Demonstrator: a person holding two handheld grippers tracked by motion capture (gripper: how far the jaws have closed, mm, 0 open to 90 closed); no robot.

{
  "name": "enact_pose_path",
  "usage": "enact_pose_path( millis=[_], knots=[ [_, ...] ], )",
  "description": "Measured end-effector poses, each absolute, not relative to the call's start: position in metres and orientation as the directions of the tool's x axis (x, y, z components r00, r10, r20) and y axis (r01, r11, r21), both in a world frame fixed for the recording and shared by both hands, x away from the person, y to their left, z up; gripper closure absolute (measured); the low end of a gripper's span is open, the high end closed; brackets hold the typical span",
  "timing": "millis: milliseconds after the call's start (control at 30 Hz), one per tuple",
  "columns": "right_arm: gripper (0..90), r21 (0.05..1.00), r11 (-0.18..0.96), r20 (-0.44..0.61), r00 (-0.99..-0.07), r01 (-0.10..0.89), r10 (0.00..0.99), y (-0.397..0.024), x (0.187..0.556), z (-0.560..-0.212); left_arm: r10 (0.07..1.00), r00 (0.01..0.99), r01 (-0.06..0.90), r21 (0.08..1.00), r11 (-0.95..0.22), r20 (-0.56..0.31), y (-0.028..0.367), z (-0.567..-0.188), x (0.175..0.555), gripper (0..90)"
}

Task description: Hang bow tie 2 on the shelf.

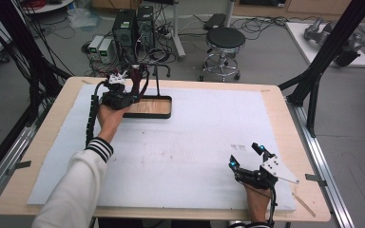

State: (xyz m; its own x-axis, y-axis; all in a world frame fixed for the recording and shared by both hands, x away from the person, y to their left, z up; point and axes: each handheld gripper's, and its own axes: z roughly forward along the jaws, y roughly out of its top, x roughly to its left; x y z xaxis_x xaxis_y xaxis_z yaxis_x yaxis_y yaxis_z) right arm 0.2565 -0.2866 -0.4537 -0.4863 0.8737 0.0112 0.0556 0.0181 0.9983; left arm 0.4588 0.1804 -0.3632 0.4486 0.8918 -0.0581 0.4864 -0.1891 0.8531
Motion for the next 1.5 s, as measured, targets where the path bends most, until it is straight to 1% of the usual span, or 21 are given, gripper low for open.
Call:
enact_pose_path(
  millis=[200,367,467,567,633,667,700,733,800,833,933,967,1067,1133,1200,1233,1367,1400,1433,1500],
  knots=[
    [5.6,0.998,0.017,0.014,-0.487,0.059,0.873,-0.286,0.256,-0.454,0.894,0.443,0.492,0.853,-0.178,-0.069,0.182,-0.364,0.46,78.0],
    [5.6,0.998,0.017,0.014,-0.487,0.06,0.873,-0.286,0.256,-0.454,0.892,0.445,0.496,0.85,-0.175,-0.076,0.183,-0.365,0.459,74.6],
    [5.6,0.998,0.019,0.01,-0.486,0.056,0.874,-0.287,0.256,-0.454,0.894,0.442,0.501,0.848,-0.172,-0.079,0.183,-0.364,0.458,58.7],
    [5.6,0.998,0.017,0.015,-0.488,0.06,0.873,-0.286,0.256,-0.454,0.88,0.468,0.484,0.856,-0.179,-0.08,0.183,-0.363,0.457,43.4],
    [5.6,0.998,0.018,0.012,-0.487,0.056,0.873,-0.287,0.256,-0.454,0.869,0.486,0.481,0.858,-0.178,-0.093,0.183,-0.362,0.455,30.2],
    [5.6,0.998,0.017,0.014,-0.488,0.06,0.873,-0.286,0.256,-0.454,0.869,0.486,0.481,0.858,-0.178,-0.093,0.183,-0.362,0.455,26.1],
    [5.6,0.998,0.017,0.014,-0.488,0.06,0.873,-0.286,0.256,-0.454,0.867,0.491,0.47,0.864,-0.179,-0.087,0.184,-0.361,0.453,26.1],
    [5.6,0.998,0.019,0.012,-0.488,0.059,0.873,-0.286,0.256,-0.454,0.856,0.509,0.446,0.877,-0.177,-0.086,0.186,-0.359,0.449,22.5],
    [5.6,0.998,0.019,0.01,-0.486,0.054,0.874,-0.286,0.256,-0.454,0.85,0.52,0.441,0.88,-0.178,-0.088,0.187,-0.359,0.448,16.3],
    [5.6,0.999,0.018,0.009,-0.486,0.051,0.874,-0.287,0.256,-0.454,0.834,0.546,0.417,0.89,-0.185,-0.083,0.19,-0.357,0.443,15.6],
    [5.6,0.998,0.016,0.012,-0.486,0.055,0.874,-0.287,0.256,-0.454,0.816,0.575,0.352,0.918,-0.182,-0.059,0.195,-0.355,0.433,14.4],
    [5.6,0.998,0.017,0.012,-0.486,0.054,0.874,-0.286,0.256,-0.454,0.816,0.575,0.352,0.918,-0.182,-0.059,0.195,-0.355,0.433,14.4],
    [5.6,0.998,0.019,0.011,-0.487,0.057,0.873,-0.286,0.256,-0.454,0.79,0.614,0.261,0.947,-0.19,-0.011,0.203,-0.353,0.415,14.4],
    [5.6,0.998,0.017,0.013,-0.488,0.058,0.873,-0.286,0.256,-0.454,0.773,0.634,0.225,0.959,-0.173,-0.009,0.21,-0.353,0.406,14.4],
    [5.6,0.998,0.02,0.011,-0.487,0.057,0.873,-0.286,0.256,-0.454,0.768,0.641,0.209,0.964,-0.162,-0.01,0.213,-0.354,0.402,13.8],
    [5.6,0.998,0.022,0.007,-0.488,0.055,0.873,-0.286,0.256,-0.454,0.761,0.649,0.169,0.975,-0.147,0.002,0.22,-0.356,0.39,13.7],
    [5.6,0.998,0.02,0.01,-0.487,0.057,0.873,-0.286,0.255,-0.454,0.748,0.662,0.088,0.989,-0.122,0.033,0.236,-0.36,0.366,13.8],
    [5.6,0.998,0.024,0.006,-0.487,0.055,0.873,-0.286,0.255,-0.454,0.748,0.662,0.088,0.989,-0.122,0.033,0.236,-0.36,0.366,13.7],
    [5.6,0.998,0.023,0.006,-0.485,0.054,0.874,-0.285,0.256,-0.454,0.746,0.664,0.058,0.992,-0.109,0.042,0.244,-0.364,0.354,13.8],
    [5.6,0.998,0.026,0.002,-0.486,0.053,0.874,-0.286,0.256,-0.454,0.746,0.663,0.044,0.992,-0.118,0.06,0.252,-0.369,0.345,13.8]
  ],
)
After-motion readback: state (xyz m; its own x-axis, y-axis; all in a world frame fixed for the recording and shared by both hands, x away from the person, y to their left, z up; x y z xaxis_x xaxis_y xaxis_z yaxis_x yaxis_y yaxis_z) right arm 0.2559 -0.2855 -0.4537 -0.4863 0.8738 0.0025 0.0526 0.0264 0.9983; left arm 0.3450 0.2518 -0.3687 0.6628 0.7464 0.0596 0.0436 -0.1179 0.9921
